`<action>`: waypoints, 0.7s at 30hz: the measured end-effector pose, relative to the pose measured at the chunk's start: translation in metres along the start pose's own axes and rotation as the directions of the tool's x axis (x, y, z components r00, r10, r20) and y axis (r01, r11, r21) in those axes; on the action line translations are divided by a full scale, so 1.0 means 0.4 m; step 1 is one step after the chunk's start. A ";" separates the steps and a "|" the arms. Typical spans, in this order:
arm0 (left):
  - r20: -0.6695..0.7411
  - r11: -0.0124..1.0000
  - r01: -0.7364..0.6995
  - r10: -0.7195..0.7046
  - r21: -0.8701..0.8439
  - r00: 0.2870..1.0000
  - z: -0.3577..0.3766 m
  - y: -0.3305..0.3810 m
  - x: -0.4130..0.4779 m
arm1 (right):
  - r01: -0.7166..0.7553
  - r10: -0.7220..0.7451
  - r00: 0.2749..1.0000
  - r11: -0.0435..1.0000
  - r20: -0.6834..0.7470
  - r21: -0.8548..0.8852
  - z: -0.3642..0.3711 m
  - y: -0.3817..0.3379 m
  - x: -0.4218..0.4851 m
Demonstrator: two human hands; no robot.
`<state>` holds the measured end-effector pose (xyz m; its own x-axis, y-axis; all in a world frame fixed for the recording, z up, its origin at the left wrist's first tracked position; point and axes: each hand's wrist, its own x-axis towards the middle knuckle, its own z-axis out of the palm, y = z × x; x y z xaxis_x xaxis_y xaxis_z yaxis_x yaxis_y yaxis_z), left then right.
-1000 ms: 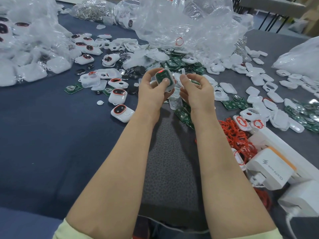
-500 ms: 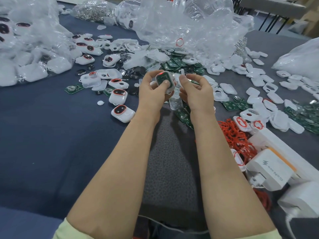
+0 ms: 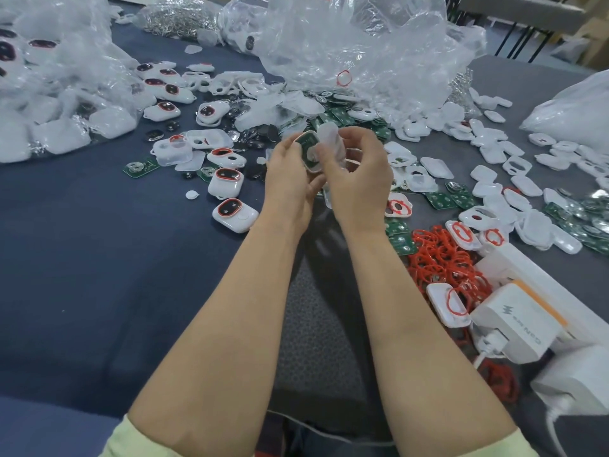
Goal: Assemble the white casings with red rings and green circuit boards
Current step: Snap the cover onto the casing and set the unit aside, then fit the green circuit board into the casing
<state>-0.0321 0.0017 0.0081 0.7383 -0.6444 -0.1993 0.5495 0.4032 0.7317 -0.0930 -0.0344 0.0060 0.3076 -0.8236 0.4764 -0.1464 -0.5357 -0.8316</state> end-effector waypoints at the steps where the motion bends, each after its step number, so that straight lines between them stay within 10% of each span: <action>1: 0.001 1.000 -0.015 0.015 0.011 1.000 0.001 -0.001 -0.001 | -0.016 0.016 1.000 1.000 -0.026 0.022 -0.003 0.002 0.003; 11: 0.032 0.998 -0.026 0.024 0.049 0.999 0.000 -0.002 -0.004 | -0.283 0.325 0.940 0.911 -0.099 0.301 -0.034 0.030 0.027; 21: 0.025 1.000 -0.028 0.028 -0.001 0.999 -0.006 0.001 0.000 | -0.052 0.120 0.987 0.860 0.104 -0.507 -0.039 0.059 0.027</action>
<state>-0.0308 0.0033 0.0068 0.7435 -0.6488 -0.1622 0.5286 0.4217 0.7367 -0.1077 -0.0587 -0.0041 0.3840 -0.8583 0.3404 -0.6185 -0.5128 -0.5953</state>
